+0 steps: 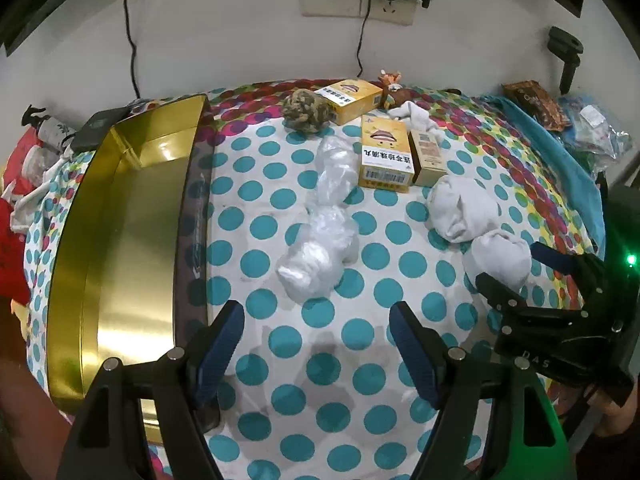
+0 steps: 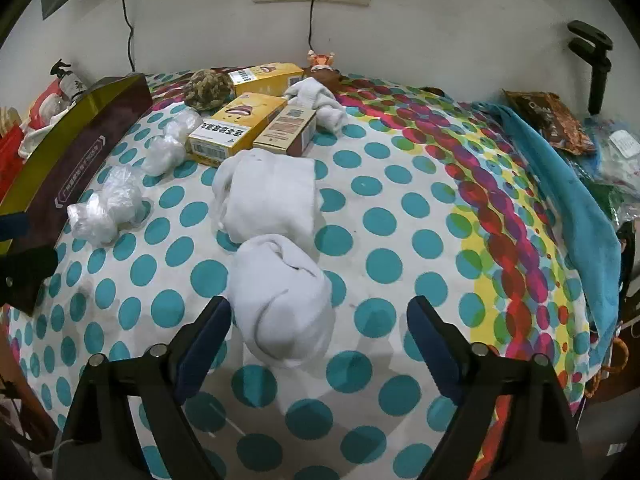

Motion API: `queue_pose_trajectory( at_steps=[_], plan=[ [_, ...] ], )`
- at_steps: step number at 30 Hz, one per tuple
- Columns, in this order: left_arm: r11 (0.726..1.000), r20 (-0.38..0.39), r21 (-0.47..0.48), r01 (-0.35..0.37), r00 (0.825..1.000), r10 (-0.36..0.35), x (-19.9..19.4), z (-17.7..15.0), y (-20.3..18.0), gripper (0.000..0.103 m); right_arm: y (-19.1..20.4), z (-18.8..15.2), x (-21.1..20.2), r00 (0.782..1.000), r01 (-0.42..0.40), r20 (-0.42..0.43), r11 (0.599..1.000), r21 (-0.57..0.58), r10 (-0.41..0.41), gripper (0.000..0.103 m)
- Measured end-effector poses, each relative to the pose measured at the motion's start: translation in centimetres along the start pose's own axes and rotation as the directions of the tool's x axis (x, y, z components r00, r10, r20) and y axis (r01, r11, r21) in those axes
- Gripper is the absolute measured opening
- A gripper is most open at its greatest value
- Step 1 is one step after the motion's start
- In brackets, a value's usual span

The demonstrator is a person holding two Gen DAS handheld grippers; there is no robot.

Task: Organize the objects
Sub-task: 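Grasp the plastic-wrapped bundle with the left gripper while the right grasps the white rolled sock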

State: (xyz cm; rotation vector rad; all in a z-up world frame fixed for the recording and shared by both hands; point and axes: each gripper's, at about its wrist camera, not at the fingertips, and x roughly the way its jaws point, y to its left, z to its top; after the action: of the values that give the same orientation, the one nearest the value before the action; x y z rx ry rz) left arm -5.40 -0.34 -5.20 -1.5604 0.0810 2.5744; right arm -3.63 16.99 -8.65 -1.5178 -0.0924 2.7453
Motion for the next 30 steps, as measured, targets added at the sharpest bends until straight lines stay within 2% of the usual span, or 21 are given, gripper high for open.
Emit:
queue_pose_trajectory(
  at_steps=[3,6,12,17,22,23,25,30],
  plan=[
    [1.0,0.001,0.008,0.002,1.0,-0.002,0.5,0.3,0.2,0.077,0.4,0.1,0.3,1.0,-0.021,-0.007,1.0,-0.012,0.021,0.073],
    [1.0,-0.004,0.025,0.002,1.0,-0.002,1.1,0.7,0.0,0.077,0.9,0.0,0.6,0.997,-0.077,-0.022,0.997,-0.013,0.077,0.045],
    [0.997,-0.027,0.082,-0.005,1.0,0.007,2.8,1.6,-0.7,0.077,0.4,-0.2,0.5,0.993,-0.12,0.001,0.992,0.042,0.12,0.043],
    [0.992,-0.047,0.106,-0.067,0.996,0.072,5.2,2.5,-0.6,0.077,-0.1,-0.6,0.0,0.989,-0.145,0.009,0.987,0.065,0.145,0.043],
    [0.997,-0.071,0.068,-0.026,0.997,0.031,6.4,2.5,-0.1,0.077,0.0,-0.7,-0.5,0.987,-0.164,0.016,0.985,0.061,0.163,0.044],
    [0.998,-0.062,0.061,-0.031,0.997,0.035,6.5,2.5,0.0,0.075,0.1,-0.7,-0.5,0.987,-0.162,0.018,0.985,0.06,0.162,0.044],
    [0.997,-0.075,0.07,-0.018,0.997,0.024,6.8,2.5,0.0,0.039,0.1,-0.7,-0.6,0.986,-0.168,0.022,0.984,0.059,0.167,0.044],
    [0.996,-0.063,0.085,-0.016,0.998,0.022,6.4,2.3,-0.6,0.038,0.1,-0.7,-0.5,0.985,-0.172,0.024,0.983,0.059,0.171,0.044]
  ],
)
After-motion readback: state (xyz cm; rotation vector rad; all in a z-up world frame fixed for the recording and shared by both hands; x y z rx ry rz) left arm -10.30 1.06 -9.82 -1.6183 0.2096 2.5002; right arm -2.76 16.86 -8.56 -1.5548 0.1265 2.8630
